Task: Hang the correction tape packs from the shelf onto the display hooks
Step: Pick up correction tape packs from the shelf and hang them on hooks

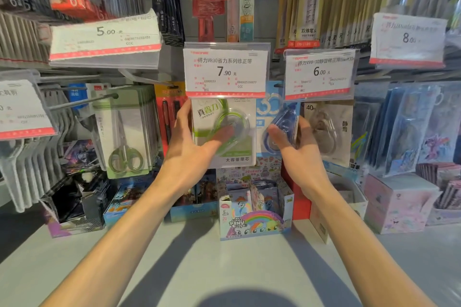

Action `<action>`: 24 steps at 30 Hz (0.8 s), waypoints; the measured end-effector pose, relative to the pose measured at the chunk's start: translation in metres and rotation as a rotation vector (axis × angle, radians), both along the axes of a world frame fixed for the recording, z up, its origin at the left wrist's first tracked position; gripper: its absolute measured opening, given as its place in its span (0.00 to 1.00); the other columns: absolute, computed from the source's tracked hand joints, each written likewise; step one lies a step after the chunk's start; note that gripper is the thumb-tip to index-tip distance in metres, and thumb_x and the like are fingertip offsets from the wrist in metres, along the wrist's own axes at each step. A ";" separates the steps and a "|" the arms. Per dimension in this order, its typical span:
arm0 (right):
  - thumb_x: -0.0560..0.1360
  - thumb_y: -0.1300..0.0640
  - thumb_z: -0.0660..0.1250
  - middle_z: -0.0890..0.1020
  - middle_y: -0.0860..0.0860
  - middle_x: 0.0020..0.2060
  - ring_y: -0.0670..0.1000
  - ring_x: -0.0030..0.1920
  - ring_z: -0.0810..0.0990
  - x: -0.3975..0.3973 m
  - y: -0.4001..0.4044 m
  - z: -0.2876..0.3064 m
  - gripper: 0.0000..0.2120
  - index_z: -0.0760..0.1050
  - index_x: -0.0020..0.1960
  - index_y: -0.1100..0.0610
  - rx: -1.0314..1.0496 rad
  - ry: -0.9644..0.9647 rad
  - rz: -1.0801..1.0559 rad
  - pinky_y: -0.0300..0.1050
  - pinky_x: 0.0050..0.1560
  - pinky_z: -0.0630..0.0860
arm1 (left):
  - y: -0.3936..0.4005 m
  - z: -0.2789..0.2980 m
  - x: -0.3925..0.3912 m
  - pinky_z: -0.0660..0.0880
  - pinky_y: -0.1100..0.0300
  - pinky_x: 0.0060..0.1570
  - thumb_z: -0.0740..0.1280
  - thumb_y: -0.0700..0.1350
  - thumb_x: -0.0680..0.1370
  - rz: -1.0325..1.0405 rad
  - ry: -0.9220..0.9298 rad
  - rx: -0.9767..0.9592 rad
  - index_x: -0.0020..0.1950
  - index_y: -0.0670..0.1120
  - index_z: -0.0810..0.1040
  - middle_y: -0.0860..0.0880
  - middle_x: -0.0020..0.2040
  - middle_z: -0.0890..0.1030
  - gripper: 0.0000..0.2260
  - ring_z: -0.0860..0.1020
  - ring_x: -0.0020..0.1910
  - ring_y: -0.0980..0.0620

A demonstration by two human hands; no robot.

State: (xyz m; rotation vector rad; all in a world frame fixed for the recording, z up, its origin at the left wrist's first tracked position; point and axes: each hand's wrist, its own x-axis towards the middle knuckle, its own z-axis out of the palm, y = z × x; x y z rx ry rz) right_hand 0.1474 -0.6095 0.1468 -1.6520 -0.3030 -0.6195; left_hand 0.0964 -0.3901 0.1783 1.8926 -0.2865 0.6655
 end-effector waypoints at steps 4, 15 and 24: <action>0.76 0.37 0.71 0.76 0.31 0.60 0.30 0.56 0.76 0.005 0.006 0.001 0.37 0.61 0.79 0.45 0.010 0.031 -0.011 0.31 0.55 0.70 | 0.000 -0.002 0.003 0.60 0.56 0.62 0.68 0.72 0.69 0.010 -0.006 0.008 0.80 0.66 0.49 0.59 0.79 0.64 0.44 0.65 0.67 0.58; 0.79 0.48 0.71 0.82 0.39 0.61 0.32 0.59 0.80 -0.045 -0.025 -0.012 0.25 0.71 0.74 0.49 -0.151 -0.083 -0.100 0.21 0.52 0.72 | -0.001 -0.004 -0.003 0.64 0.57 0.59 0.68 0.71 0.69 0.026 0.014 0.004 0.78 0.65 0.53 0.66 0.67 0.73 0.42 0.74 0.58 0.63; 0.78 0.46 0.73 0.75 0.47 0.65 0.45 0.66 0.76 -0.042 -0.069 0.002 0.27 0.68 0.72 0.52 -0.013 -0.184 -0.350 0.47 0.70 0.73 | -0.008 -0.004 0.001 0.66 0.53 0.59 0.69 0.74 0.65 0.034 0.025 -0.061 0.77 0.67 0.54 0.63 0.66 0.76 0.44 0.75 0.60 0.55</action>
